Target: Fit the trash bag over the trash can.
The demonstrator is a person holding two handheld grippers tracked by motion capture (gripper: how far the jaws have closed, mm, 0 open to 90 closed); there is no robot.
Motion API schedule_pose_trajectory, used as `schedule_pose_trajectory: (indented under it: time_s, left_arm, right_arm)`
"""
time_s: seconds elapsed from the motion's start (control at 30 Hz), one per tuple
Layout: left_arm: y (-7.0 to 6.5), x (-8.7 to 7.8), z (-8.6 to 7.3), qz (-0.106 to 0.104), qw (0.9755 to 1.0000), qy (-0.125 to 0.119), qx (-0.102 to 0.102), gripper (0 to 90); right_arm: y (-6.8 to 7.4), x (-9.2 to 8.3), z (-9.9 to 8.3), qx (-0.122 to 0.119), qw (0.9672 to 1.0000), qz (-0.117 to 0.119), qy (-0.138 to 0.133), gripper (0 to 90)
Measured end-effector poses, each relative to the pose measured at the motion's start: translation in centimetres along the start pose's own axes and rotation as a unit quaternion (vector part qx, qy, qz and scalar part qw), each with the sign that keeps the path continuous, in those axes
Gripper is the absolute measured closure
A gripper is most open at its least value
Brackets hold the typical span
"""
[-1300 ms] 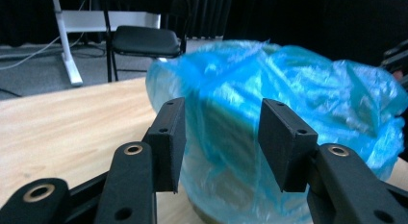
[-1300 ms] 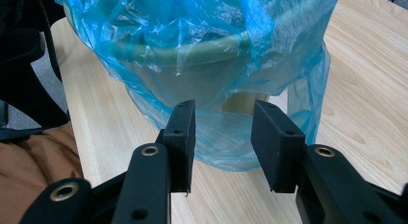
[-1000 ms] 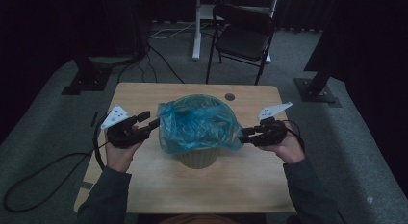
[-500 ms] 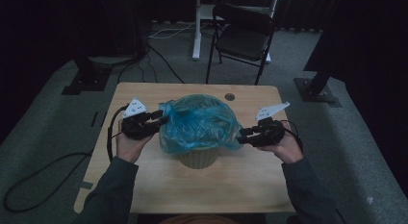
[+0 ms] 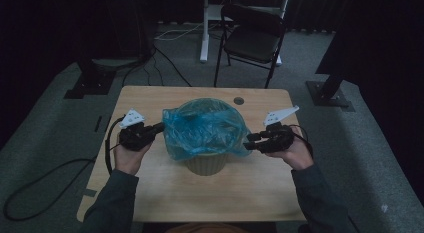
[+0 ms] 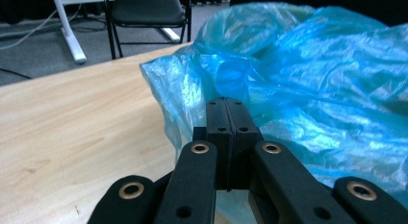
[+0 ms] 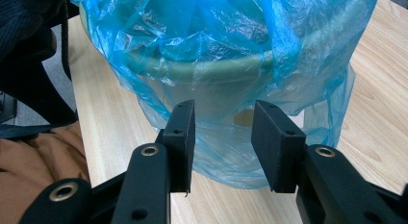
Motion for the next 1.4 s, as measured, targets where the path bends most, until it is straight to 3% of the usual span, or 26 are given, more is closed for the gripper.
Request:
schedule_pose_trajectory:
  time_s: [0.37, 0.6, 0.7, 0.73, 0.77, 0.87, 1.13, 1.23, 1.27, 1.3, 1.4]
  left_arm:
    - [-0.5, -0.2, -3.3, -0.013, 0.9993, 0.026, -0.022, 89.9]
    - [-1.0, 0.0, -4.0, -0.020, 0.9989, 0.031, -0.028, 89.9]
    - [-1.4, 0.3, -4.2, -0.024, 0.9988, 0.032, -0.026, 89.9]
    - [-1.5, 0.4, -4.3, -0.026, 0.9988, 0.033, -0.027, 89.9]
    - [-1.6, 0.5, -4.4, -0.027, 0.9987, 0.034, -0.026, 89.9]
    - [-1.9, 0.7, -4.8, -0.030, 0.9985, 0.039, -0.025, 89.9]
    - [-1.9, 0.7, -6.1, -0.029, 0.9979, 0.052, -0.028, 89.9]
    - [-1.9, 0.6, -6.3, -0.028, 0.9978, 0.053, -0.027, 90.0]
    - [-1.8, 0.5, -6.4, -0.025, 0.9979, 0.052, -0.028, 90.0]
    - [-1.8, 0.4, -6.3, -0.025, 0.9980, 0.051, -0.030, 90.0]
    - [-1.9, 0.3, -6.0, -0.029, 0.9981, 0.044, -0.033, 89.9]
  right_arm:
    - [1.0, 0.7, 0.1, 0.000, 0.9998, 0.021, -0.004, 59.2]
    - [1.1, 1.8, 0.0, 0.004, 0.9997, 0.022, 0.002, 60.2]
    - [1.1, 2.4, 0.1, 0.001, 0.9999, 0.013, 0.005, 66.4]
    - [1.1, 2.7, 0.0, 0.001, 0.9999, 0.012, 0.007, 74.0]
    - [1.1, 2.7, 0.0, 0.001, 0.9999, 0.012, 0.007, 74.0]
    - [0.9, 2.9, -0.1, 0.002, 1.0000, 0.007, 0.006, 90.0]
    - [0.7, 2.9, -1.9, 0.005, 0.9994, 0.009, 0.034, 90.0]
    - [0.6, 2.8, -2.1, 0.008, 0.9995, 0.006, 0.030, 90.0]
    - [0.5, 2.7, -2.0, 0.010, 0.9997, 0.004, 0.023, 87.9]
    - [0.7, 2.3, -1.3, 0.023, 0.9996, 0.019, -0.003, 66.4]
    - [1.0, 2.3, -0.8, 0.024, 0.9994, 0.022, -0.011, 49.4]
Point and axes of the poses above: each handheld gripper's, and its own axes: x roughly forward along the jaws, z roughly out of its top, y roughly to its left, the point moved 9 cm from there along x, roughly forward along the jaws, and after that the axes turned 12 degrees about -y, right-handed, at the moved point
